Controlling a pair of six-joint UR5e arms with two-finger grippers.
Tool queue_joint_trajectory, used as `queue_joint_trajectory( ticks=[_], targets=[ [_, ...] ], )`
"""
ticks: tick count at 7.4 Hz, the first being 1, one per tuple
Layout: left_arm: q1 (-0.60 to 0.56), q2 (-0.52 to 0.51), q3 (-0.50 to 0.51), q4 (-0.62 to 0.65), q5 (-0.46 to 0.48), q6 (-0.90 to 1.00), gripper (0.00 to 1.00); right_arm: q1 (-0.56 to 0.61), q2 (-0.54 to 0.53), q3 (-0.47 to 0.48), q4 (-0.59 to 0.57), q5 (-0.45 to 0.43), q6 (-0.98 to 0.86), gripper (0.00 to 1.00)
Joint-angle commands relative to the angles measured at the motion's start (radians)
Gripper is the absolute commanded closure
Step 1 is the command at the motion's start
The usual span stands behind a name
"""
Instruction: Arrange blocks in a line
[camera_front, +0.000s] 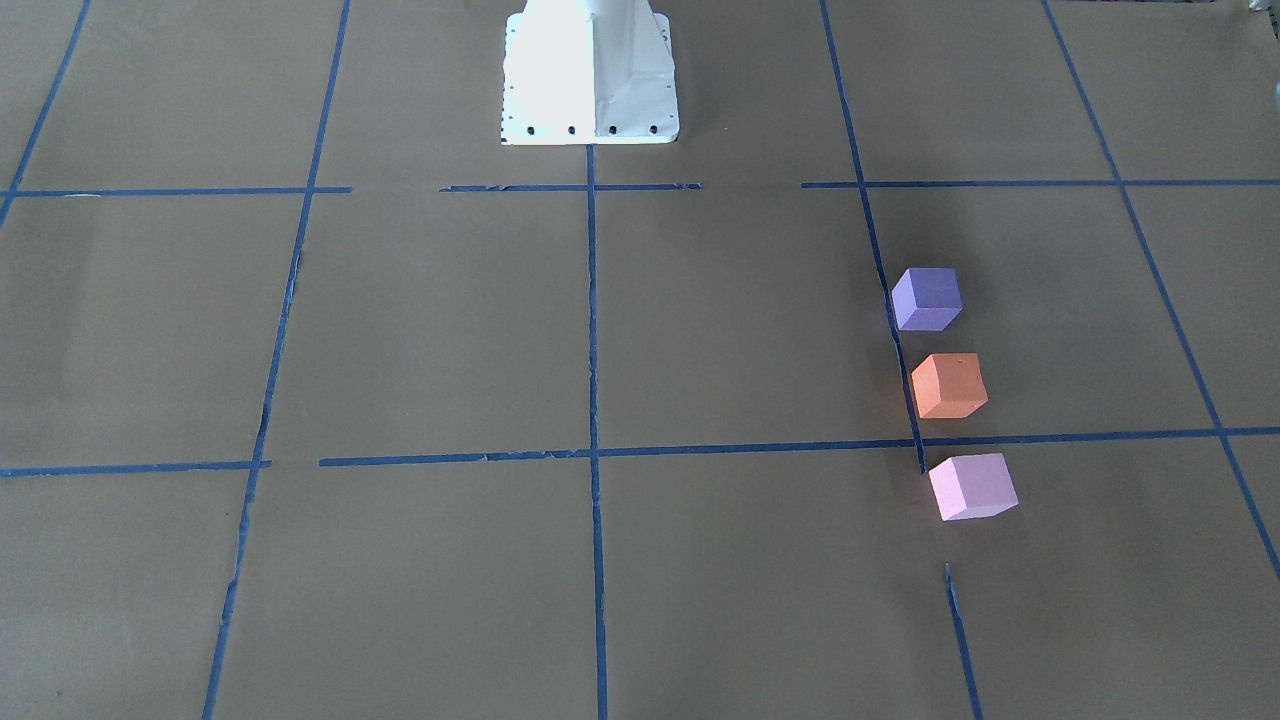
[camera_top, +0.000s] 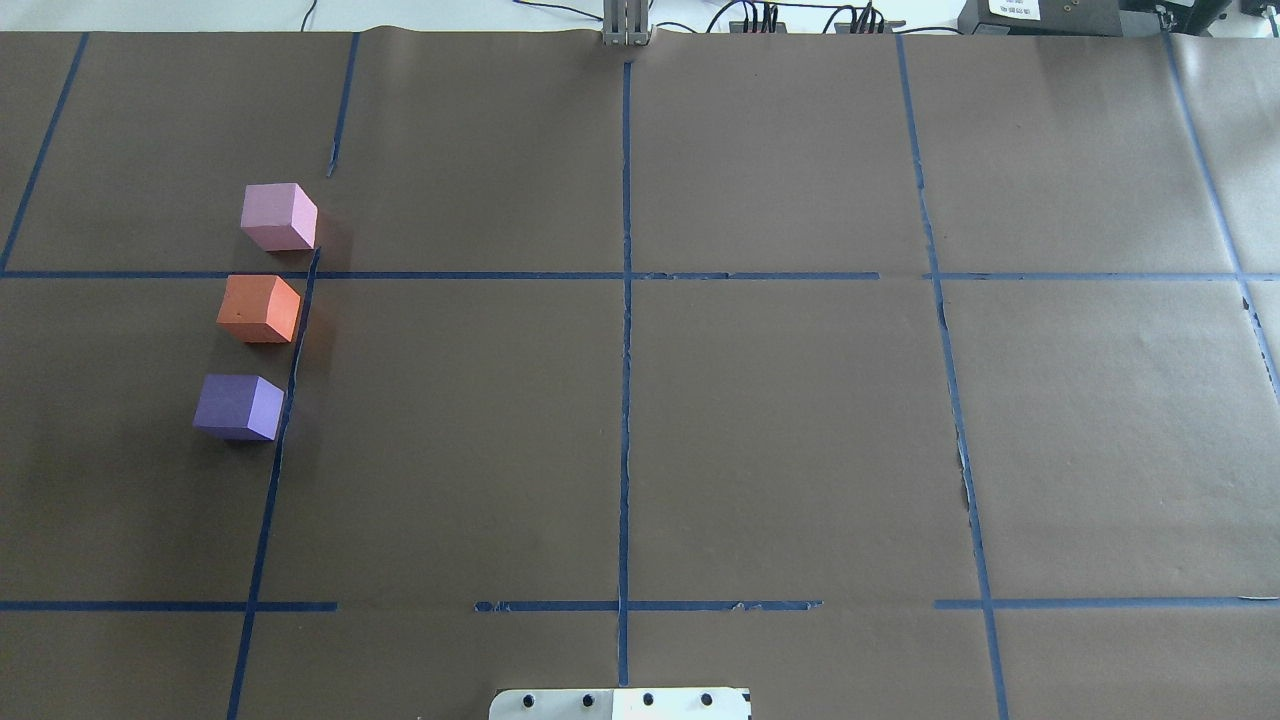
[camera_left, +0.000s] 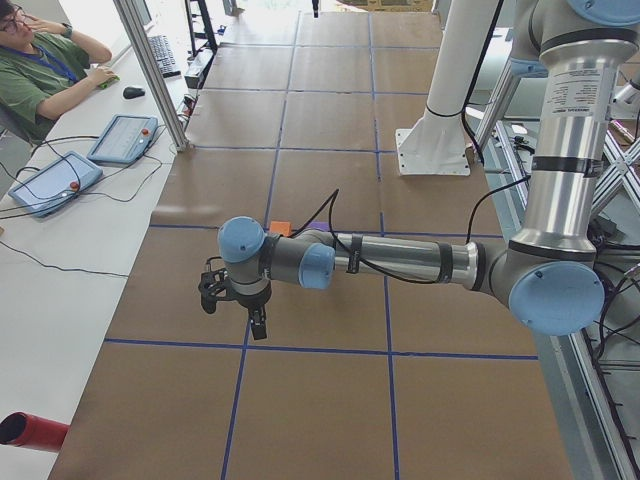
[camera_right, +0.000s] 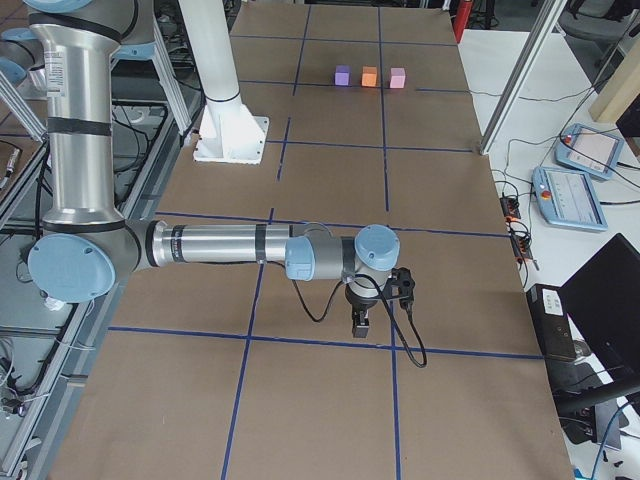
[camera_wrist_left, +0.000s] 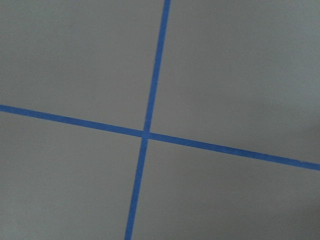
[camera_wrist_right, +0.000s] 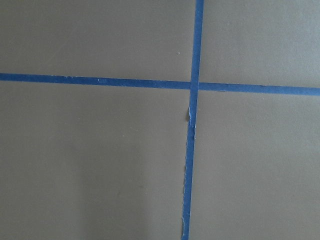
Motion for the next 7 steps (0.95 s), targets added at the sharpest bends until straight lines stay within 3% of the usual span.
queue_joint_trajectory(
  ticks=[1, 4, 7],
  targets=[
    [-0.020, 0.006, 0.040, 0.010, 0.000, 0.260, 0.00, -0.001, 0.001, 0.001, 0.000, -0.001, 0.000, 0.00],
    [-0.032, 0.017, 0.040, 0.010, 0.002, 0.355, 0.00, 0.000, -0.001, 0.000, 0.000, 0.001, 0.000, 0.00],
    [-0.066, 0.020, 0.040, 0.088, 0.002, 0.425, 0.00, -0.001, -0.001, 0.001, 0.000, -0.001, 0.000, 0.00]
  ],
)
